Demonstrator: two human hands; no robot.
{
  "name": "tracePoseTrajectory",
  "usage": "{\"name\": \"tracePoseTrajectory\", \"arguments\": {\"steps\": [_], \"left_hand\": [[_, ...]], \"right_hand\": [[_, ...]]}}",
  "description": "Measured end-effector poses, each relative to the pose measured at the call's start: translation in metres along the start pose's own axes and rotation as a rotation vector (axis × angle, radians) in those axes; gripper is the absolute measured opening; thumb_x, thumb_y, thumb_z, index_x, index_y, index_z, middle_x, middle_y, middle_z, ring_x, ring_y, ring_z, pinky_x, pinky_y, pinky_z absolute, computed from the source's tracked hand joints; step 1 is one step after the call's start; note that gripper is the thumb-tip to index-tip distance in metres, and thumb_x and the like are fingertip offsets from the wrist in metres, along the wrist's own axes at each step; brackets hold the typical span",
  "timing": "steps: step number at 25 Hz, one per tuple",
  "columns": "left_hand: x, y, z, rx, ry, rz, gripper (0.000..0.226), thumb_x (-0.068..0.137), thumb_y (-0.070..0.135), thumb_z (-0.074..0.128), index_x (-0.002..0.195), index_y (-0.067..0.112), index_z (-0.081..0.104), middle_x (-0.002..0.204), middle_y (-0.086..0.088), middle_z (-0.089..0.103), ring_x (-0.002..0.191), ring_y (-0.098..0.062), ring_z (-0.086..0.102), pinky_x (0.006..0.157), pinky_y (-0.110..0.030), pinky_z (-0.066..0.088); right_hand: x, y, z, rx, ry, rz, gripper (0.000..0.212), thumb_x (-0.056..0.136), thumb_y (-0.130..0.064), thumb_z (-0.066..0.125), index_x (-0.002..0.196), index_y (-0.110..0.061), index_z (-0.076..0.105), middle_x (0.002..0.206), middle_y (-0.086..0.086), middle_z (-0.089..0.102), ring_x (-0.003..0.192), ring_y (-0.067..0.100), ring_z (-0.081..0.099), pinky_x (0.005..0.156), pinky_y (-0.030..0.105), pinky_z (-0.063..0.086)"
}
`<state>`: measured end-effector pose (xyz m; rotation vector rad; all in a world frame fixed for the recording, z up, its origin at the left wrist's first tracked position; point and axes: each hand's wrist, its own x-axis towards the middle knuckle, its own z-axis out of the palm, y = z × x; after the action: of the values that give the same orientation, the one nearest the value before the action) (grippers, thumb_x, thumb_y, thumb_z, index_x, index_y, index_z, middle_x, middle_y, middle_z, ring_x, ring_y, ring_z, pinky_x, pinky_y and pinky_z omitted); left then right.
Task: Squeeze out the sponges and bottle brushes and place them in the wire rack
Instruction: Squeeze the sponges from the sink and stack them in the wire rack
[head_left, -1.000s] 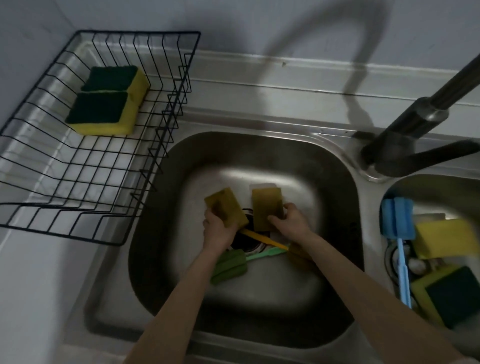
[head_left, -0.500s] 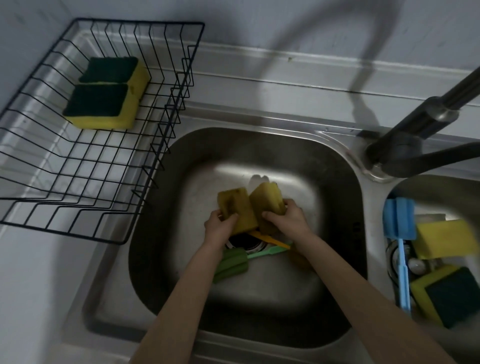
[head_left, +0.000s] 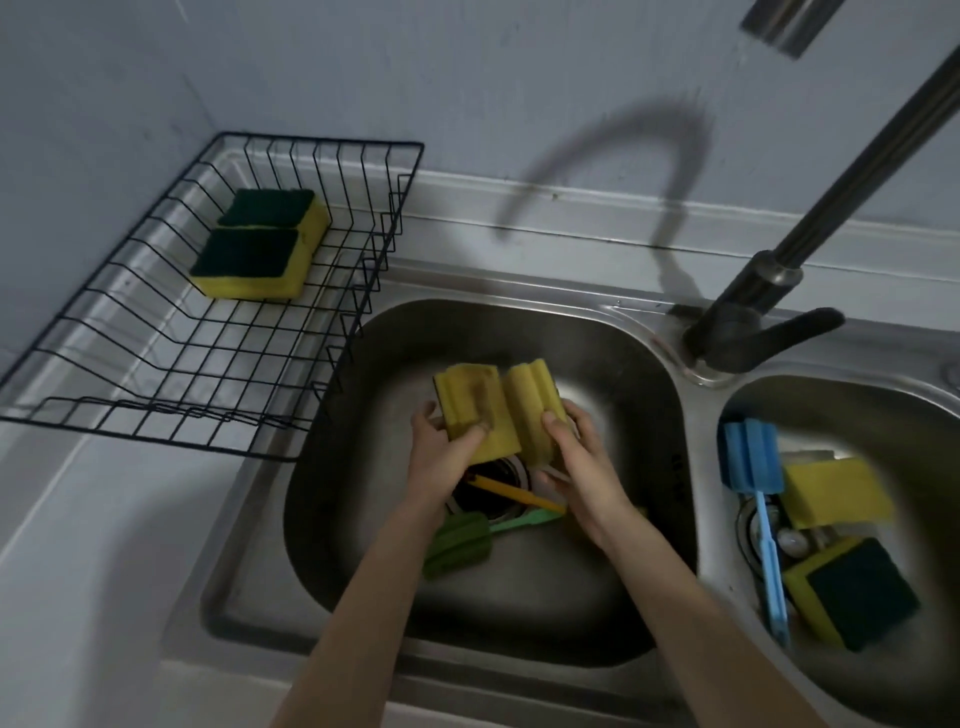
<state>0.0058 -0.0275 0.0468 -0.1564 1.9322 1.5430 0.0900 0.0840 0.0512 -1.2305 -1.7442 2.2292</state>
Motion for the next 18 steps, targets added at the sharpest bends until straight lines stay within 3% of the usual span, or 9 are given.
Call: {"name": "tracePoseTrajectory", "arguments": {"steps": [3,8,14,18], "left_hand": [[-0.022,0.017,-0.006,0.002,-0.033,0.106,0.052,0.08,0.023,0.063,0.128,0.02,0.042,0.127,-0.006,0.055,0.109,-0.02,0.055,0.095,-0.037,0.046],[-0.068,0.043,-0.01,-0.052,-0.134,0.359,0.055,0.087,0.025,0.053,0.136,0.025,0.028,0.124,-0.001,0.048,0.109,-0.015,0.05,0.093,-0.031,0.041],[-0.109,0.057,-0.035,-0.105,-0.158,0.498,0.059,0.087,0.023,0.052,0.138,0.031,0.023,0.139,-0.004,0.042,0.118,-0.015,0.046,0.102,-0.036,0.042],[-0.128,0.06,-0.068,-0.125,-0.046,0.566,0.062,0.087,0.024,0.052,0.139,0.033,0.02,0.134,0.0,0.044,0.121,-0.015,0.046,0.103,-0.036,0.041]], "right_hand": [[-0.022,-0.018,0.002,0.078,-0.036,-0.107,0.025,0.091,-0.024,0.052,0.115,-0.028,0.051,0.119,0.003,0.053,0.091,0.011,0.057,0.075,0.025,0.05],[-0.055,-0.04,0.01,0.107,-0.041,-0.261,0.023,0.089,-0.022,0.054,0.109,-0.031,0.048,0.098,-0.001,0.058,0.087,0.012,0.058,0.089,0.034,0.048],[-0.087,-0.05,0.03,0.185,-0.112,-0.36,0.029,0.09,-0.021,0.052,0.117,-0.029,0.046,0.102,-0.003,0.059,0.092,0.012,0.059,0.091,0.036,0.048],[-0.099,-0.056,0.056,0.172,-0.292,-0.377,0.043,0.093,-0.018,0.046,0.135,-0.023,0.039,0.125,0.002,0.054,0.105,0.012,0.057,0.096,0.033,0.047]]}}
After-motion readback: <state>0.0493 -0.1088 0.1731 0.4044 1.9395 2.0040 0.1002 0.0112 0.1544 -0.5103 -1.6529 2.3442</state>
